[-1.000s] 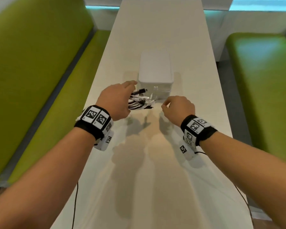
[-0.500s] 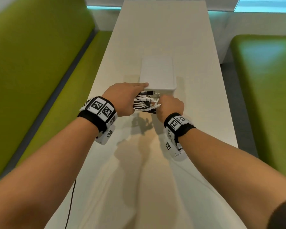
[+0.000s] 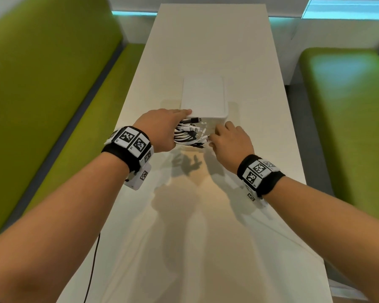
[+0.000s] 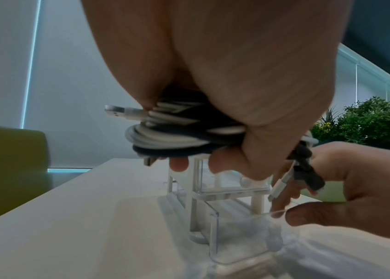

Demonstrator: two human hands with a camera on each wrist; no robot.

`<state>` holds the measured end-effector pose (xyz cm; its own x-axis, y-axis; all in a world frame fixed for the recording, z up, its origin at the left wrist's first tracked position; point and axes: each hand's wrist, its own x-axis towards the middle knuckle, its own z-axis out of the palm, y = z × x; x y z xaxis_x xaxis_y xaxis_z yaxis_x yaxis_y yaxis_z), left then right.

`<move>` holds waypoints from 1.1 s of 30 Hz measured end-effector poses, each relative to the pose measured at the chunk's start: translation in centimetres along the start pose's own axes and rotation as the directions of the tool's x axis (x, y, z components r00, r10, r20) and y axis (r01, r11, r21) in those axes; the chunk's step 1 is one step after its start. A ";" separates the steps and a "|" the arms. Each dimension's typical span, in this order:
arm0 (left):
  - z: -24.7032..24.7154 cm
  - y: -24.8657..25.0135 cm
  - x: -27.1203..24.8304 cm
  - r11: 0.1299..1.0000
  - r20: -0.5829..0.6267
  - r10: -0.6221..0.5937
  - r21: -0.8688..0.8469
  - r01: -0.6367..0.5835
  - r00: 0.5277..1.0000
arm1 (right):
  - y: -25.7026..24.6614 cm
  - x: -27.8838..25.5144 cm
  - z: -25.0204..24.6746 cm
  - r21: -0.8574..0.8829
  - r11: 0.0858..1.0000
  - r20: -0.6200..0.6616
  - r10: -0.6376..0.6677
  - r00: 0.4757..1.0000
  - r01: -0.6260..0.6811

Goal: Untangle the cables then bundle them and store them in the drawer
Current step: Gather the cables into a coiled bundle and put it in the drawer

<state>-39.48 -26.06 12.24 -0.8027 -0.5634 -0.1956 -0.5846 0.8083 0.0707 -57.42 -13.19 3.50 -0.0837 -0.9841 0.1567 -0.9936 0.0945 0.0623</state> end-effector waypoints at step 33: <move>6.0 8.1 0.1 0.888 -0.021 -0.454 -0.099 0.450 0.891 | 0.0 -5.8 -0.5 0.490 0.872 0.122 -0.046 0.992 -0.020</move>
<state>-43.57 -18.49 6.90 -0.4521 -0.8724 -0.1859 -0.8917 0.4469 0.0717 -56.90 -7.37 3.10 -0.0467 -0.9984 0.0326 -0.9016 0.0280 -0.4316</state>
